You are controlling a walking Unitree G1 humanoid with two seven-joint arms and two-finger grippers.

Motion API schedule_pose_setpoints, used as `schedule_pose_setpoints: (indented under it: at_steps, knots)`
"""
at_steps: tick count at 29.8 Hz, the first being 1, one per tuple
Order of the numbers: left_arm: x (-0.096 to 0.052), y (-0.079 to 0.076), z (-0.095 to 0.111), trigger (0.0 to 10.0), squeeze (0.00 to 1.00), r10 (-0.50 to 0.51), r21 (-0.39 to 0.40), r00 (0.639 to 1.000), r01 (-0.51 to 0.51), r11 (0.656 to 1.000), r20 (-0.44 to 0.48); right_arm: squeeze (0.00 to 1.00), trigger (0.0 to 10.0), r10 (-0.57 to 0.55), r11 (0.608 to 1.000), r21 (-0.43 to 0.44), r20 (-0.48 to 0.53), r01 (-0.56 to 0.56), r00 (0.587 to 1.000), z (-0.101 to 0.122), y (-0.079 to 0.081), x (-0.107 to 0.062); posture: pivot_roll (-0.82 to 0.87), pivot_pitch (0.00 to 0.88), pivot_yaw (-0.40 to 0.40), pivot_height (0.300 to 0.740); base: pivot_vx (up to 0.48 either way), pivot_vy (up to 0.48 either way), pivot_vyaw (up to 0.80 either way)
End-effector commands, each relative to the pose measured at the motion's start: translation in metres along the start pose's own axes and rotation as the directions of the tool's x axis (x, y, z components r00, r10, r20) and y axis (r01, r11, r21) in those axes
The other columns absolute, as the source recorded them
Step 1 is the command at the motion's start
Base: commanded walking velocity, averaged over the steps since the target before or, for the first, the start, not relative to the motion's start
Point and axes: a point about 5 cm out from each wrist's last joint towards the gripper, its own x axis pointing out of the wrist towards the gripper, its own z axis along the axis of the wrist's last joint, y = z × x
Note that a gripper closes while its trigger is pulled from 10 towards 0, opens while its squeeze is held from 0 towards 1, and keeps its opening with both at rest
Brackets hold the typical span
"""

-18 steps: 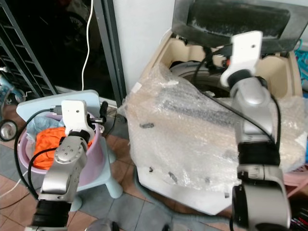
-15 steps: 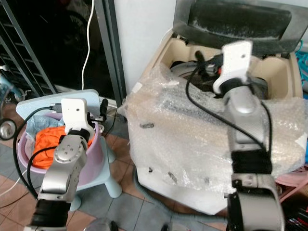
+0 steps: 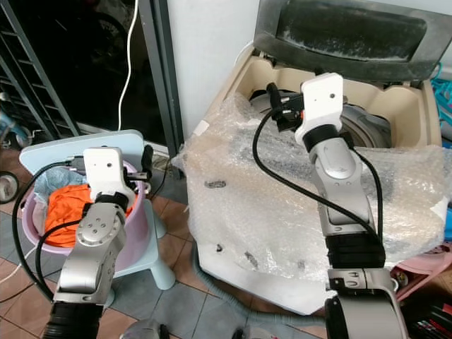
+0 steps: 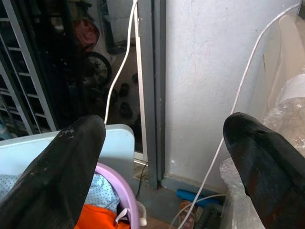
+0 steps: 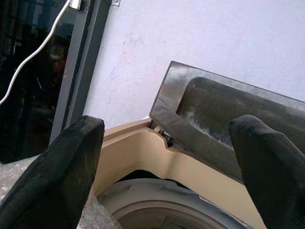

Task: Clothes washing

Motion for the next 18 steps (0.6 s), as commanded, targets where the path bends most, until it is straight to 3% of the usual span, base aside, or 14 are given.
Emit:
schedule_pose_setpoints:
  at_steps: [1, 9, 18]
  knots:
    - [-0.001, 0.0, 0.005, 10.0, 0.0, 0.007, 0.009, 1.0, -0.007, 1.0, 0.024, 0.0, 10.0, 0.003, 1.0, -0.015, 0.028, -0.003, 1.0, 0.008, 0.002, 0.001, 0.0, 0.0, -0.051, 0.74, 0.0, 0.0, 0.0]
    - [0.0, 0.002, 0.007, 10.0, 0.0, 0.014, 0.008, 1.0, -0.014, 1.0, 0.027, 0.0, 10.0, 0.005, 1.0, -0.013, 0.03, -0.005, 1.0, 0.007, 0.004, 0.001, 0.0, 0.0, -0.052, 0.74, 0.0, 0.0, 0.0]
    - [-0.012, -0.002, 0.001, 10.0, 0.0, 0.051, -0.003, 0.999, -0.051, 0.999, 0.004, 0.0, 10.0, 0.019, 1.0, -0.006, 0.021, -0.018, 1.0, 0.008, 0.008, 0.0, 0.01, 0.0, -0.101, 0.74, 0.0, 0.0, 0.0]
